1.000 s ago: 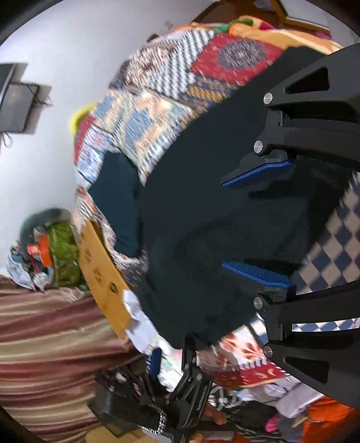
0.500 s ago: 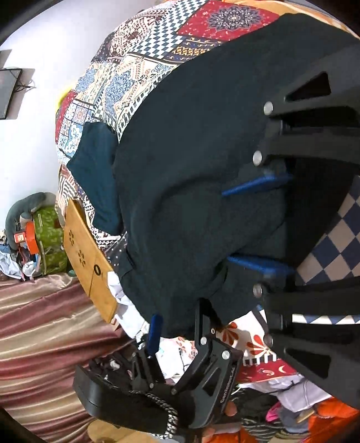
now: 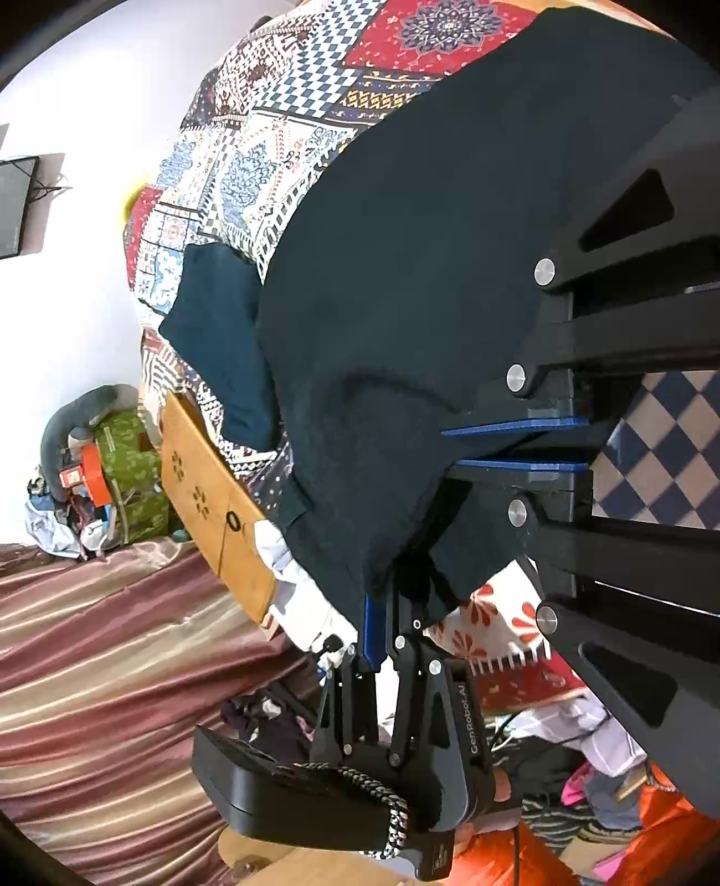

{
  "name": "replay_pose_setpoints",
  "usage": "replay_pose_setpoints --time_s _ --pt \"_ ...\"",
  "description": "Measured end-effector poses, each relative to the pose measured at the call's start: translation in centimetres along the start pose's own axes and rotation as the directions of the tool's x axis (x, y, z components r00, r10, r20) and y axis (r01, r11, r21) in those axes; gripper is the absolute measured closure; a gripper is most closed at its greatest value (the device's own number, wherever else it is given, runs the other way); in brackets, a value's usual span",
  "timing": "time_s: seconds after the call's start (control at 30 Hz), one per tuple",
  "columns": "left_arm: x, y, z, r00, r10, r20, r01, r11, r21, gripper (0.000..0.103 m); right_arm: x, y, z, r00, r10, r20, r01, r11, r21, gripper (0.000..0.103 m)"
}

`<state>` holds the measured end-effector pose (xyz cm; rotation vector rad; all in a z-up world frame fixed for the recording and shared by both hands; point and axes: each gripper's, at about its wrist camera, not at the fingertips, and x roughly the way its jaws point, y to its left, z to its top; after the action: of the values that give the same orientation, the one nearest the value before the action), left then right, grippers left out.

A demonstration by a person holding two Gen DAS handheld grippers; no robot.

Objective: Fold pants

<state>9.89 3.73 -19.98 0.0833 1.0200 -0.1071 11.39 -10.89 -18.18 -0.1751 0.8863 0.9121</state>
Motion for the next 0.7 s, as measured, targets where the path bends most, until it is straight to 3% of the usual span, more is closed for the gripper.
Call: replay_pose_setpoints --time_s 0.13,0.23,0.37,0.43,0.47,0.5,0.57,0.7 --pt "-0.7 -0.2 -0.5 1.0 0.0 0.002 0.0 1.0 -0.012 0.086 -0.4 0.3 -0.4 1.0 0.011 0.008 -0.011 1.0 0.005 0.096" --pt "0.2 -0.4 -1.0 0.999 -0.008 -0.039 0.008 1.0 -0.007 0.085 0.0 0.4 -1.0 1.0 0.011 -0.002 -0.011 1.0 0.016 0.096" --pt "0.1 -0.7 -0.7 0.998 0.013 -0.054 -0.013 1.0 -0.004 0.082 0.7 -0.8 -1.7 0.999 0.032 -0.026 -0.029 0.995 0.093 0.092" --pt "-0.8 -0.6 0.0 0.999 -0.004 -0.034 0.003 1.0 -0.019 0.076 0.2 -1.5 -1.7 0.999 0.032 -0.023 -0.029 0.99 0.136 0.086" --pt "-1.4 -0.6 0.3 1.0 -0.023 -0.018 0.022 0.999 -0.027 0.068 -0.2 -1.9 -1.7 0.999 0.034 -0.016 -0.031 0.988 0.153 0.082" --pt "-2.1 -0.6 0.8 0.999 -0.036 0.004 0.036 0.999 -0.036 0.054 -0.8 -2.3 -1.6 0.999 0.033 -0.002 -0.032 0.985 0.169 0.075" --pt "-3.7 -0.8 2.0 0.997 -0.027 0.07 0.03 0.999 -0.044 0.039 -2.5 -3.2 -1.7 0.999 0.006 0.039 -0.013 0.981 0.196 0.065" --pt "-4.5 -1.6 4.4 0.992 -0.044 0.122 0.051 0.997 -0.06 0.037 -6.1 -6.0 -2.5 0.989 -0.092 0.113 0.061 0.965 0.253 0.064"
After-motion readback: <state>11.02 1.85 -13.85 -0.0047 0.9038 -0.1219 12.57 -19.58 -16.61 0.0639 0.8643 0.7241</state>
